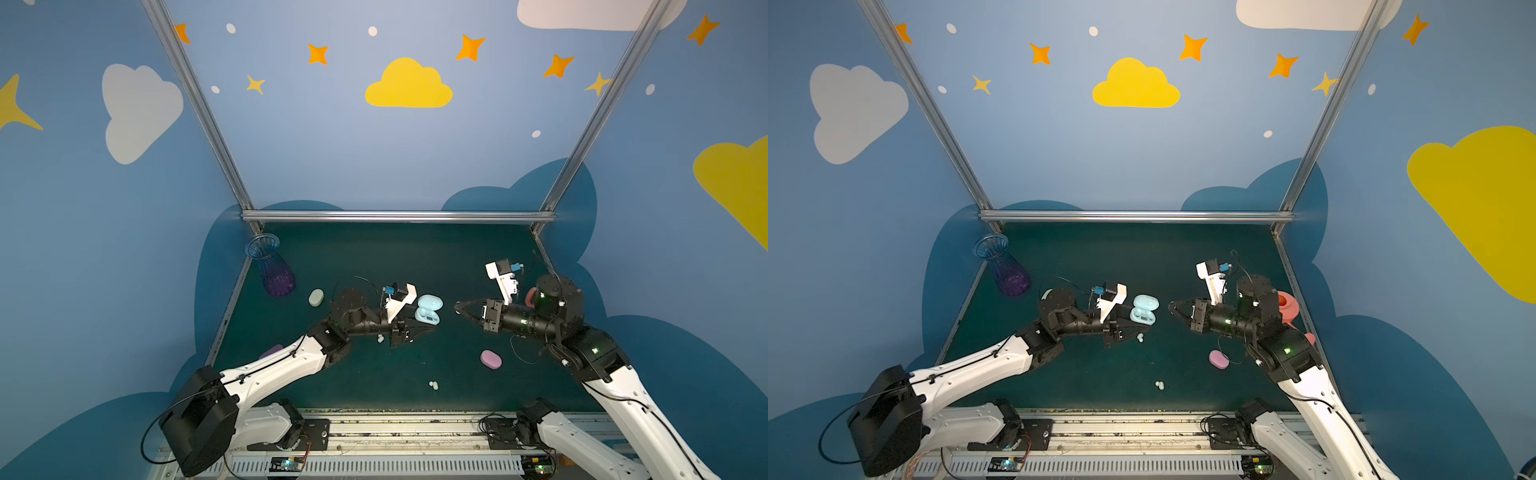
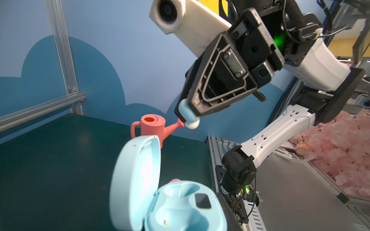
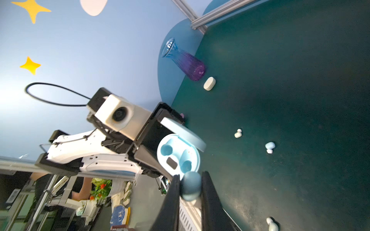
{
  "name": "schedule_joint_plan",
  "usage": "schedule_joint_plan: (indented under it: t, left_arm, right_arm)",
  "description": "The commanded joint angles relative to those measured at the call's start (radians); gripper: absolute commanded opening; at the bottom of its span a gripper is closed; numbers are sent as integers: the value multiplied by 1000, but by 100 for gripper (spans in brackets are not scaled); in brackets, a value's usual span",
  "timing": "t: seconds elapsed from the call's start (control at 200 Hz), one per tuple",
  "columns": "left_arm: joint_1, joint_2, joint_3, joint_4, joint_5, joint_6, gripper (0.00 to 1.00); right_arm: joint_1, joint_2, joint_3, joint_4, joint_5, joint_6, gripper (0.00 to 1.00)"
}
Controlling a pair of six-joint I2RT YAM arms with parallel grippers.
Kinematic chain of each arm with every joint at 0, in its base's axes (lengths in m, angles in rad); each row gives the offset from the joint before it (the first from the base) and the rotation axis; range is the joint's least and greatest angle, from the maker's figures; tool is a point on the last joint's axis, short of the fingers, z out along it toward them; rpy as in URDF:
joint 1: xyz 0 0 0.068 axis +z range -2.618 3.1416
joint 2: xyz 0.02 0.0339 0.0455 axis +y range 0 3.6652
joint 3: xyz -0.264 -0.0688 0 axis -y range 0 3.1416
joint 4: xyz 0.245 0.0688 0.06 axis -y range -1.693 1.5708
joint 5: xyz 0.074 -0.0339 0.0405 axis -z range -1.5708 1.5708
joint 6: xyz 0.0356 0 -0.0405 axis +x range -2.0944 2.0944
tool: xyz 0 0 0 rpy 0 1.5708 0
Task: Insert wireless bluetooth earbuds into charging case
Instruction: Insert the wireless bluetooth earbud into the charging case.
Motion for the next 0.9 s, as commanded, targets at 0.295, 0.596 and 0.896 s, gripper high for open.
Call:
schedule_joint_plan:
  t: [0.295,0.596,0.896]
  left_arm:
    - [-37,117,88,229,136,-75,14]
    - [-48,119,94,263,141,-95,14]
    - [-46,96,82,250,114,-77,13]
  right_arm:
    - [21,8,14,73,-148,-5,15]
    - [41,20,16,50,-130,-32,15]
    - [68,22,10,34,-129,-44,15]
